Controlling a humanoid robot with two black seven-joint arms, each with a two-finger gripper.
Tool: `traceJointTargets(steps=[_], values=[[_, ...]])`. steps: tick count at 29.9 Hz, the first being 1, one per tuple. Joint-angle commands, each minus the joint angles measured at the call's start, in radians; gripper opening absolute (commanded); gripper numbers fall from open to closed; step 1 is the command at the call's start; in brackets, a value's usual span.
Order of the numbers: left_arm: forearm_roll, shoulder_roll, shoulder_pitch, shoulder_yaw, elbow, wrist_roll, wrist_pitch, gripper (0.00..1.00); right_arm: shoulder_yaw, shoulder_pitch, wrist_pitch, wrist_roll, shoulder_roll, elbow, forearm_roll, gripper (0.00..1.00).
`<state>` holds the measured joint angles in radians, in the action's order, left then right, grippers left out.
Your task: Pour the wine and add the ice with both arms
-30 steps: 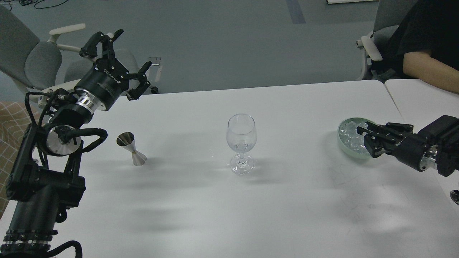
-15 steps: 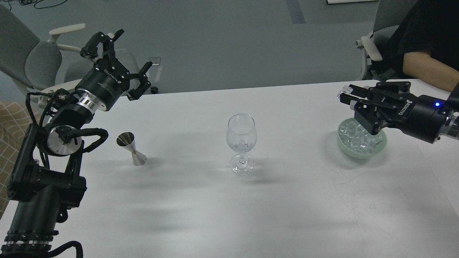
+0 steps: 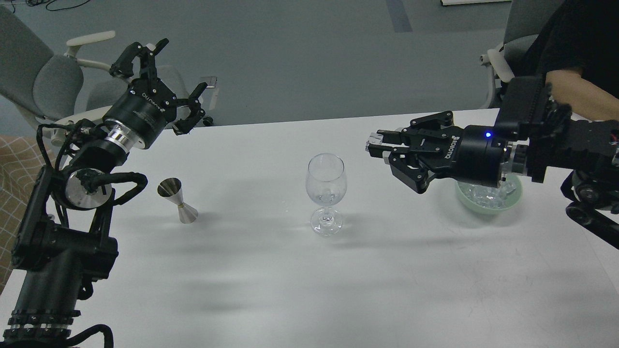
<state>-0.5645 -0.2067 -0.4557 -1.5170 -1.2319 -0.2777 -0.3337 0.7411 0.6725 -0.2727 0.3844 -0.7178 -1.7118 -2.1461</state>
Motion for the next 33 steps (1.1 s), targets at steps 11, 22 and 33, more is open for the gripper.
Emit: traceJointTargets(steps=[11,22,33], values=[[0.002,0.003,0.002,-0.002,0.000,0.002,-0.005,0.98,-0.055,0.073,-0.023,-0.005,0.104,0.084,-0.036,0.00],[0.002,0.018,0.002,-0.002,0.000,0.002,-0.005,0.98,-0.109,0.131,-0.045,-0.015,0.141,0.119,-0.036,0.00],[0.002,0.021,0.002,0.000,0.000,0.002,-0.007,0.98,-0.132,0.143,-0.046,-0.015,0.187,0.165,-0.036,0.00]])
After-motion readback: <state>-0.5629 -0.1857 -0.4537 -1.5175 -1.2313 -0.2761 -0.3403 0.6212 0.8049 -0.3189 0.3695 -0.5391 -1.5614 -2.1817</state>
